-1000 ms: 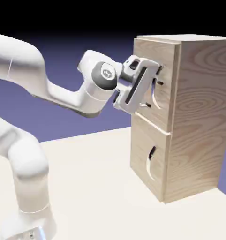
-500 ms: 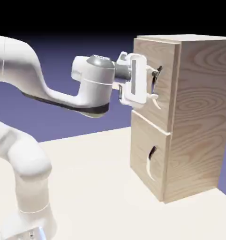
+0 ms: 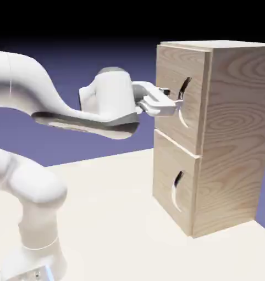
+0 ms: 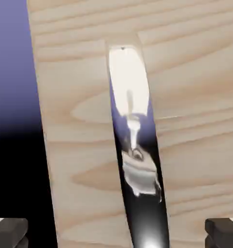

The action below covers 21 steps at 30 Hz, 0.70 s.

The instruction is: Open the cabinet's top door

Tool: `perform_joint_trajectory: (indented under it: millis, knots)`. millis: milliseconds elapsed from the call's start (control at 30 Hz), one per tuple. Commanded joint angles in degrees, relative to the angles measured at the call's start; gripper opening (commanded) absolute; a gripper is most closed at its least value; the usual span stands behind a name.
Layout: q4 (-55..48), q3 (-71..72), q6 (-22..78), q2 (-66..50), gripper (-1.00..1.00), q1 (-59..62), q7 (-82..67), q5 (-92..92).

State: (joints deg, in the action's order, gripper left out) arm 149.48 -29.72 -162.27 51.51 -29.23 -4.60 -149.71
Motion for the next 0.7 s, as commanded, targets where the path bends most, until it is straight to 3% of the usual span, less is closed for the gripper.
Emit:
perform_joint_trajectory:
  millis: [0,133,300,333,667]
  knots:
    - [0.3,-0.9,0.0,0.5,0.0,-1.3,-0.2,-2.5]
    - [1.8,-4.9,-0.1,2.5,0.0,-4.5,-0.2,-7.1]
    - [-5.0,-10.5,3.1,-5.5,0.0,-12.8,3.2,-10.6]
    - [-5.0,-10.5,3.1,-5.5,-1.0,-12.8,3.2,-10.6]
    - [5.9,7.0,11.9,-0.4,-1.0,2.3,-6.9,11.6]
